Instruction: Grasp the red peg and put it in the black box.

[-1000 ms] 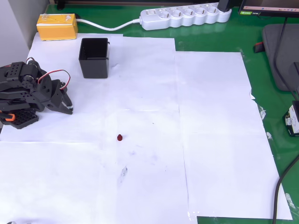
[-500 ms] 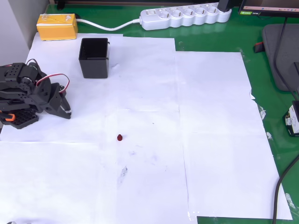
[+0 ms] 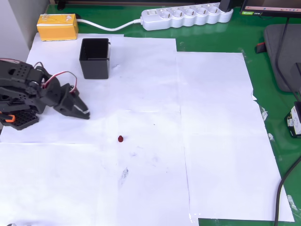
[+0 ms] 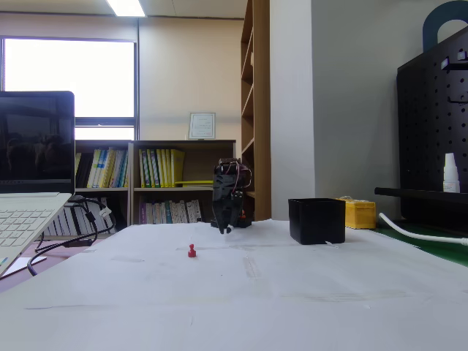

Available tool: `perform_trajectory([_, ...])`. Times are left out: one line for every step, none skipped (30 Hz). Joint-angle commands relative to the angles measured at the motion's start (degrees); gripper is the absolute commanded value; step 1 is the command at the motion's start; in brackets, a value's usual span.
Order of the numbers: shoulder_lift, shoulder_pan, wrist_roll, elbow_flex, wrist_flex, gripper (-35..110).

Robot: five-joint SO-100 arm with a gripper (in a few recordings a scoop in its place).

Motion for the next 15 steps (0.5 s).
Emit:
perform_trajectory([15.1, -0.5, -0.7, -4.1, -20.7, 0])
perform_trajectory([16.8, -0.5, -0.7, -4.1, -23.2, 0])
perform_trajectory([18.5, -0.4, -1.2, -4.1, -25.4, 0])
perform_trajectory([20.4, -0.3, -1.7, -4.1, -27.9, 0])
perform_trajectory([22.3, -0.4, -1.7, -4.1, -30.5, 0])
perform_trajectory([25.0, -0.5, -1.8, -4.1, -34.1, 0])
perform_trajectory([28.7, -0.8, -1.5, -4.2, -39.4, 0])
perform_trajectory([32.8, -1.1, -1.1, -4.3, -44.7, 0])
perform_trajectory([35.4, -1.1, -1.2, -4.4, -48.3, 0])
perform_trajectory([37.4, -1.1, -1.1, -4.5, -51.0, 0])
perform_trajectory([39.6, -1.1, -1.0, -4.6, -53.9, 0])
perform_trajectory([41.9, -1.1, -1.1, -4.7, -57.0, 0])
perform_trajectory([44.8, -1.1, -1.4, -4.9, -60.6, 0])
perform_trajectory([47.4, -1.1, -1.5, -4.9, -63.9, 0])
perform_trajectory([49.0, -1.1, -1.6, -4.7, -65.7, 0])
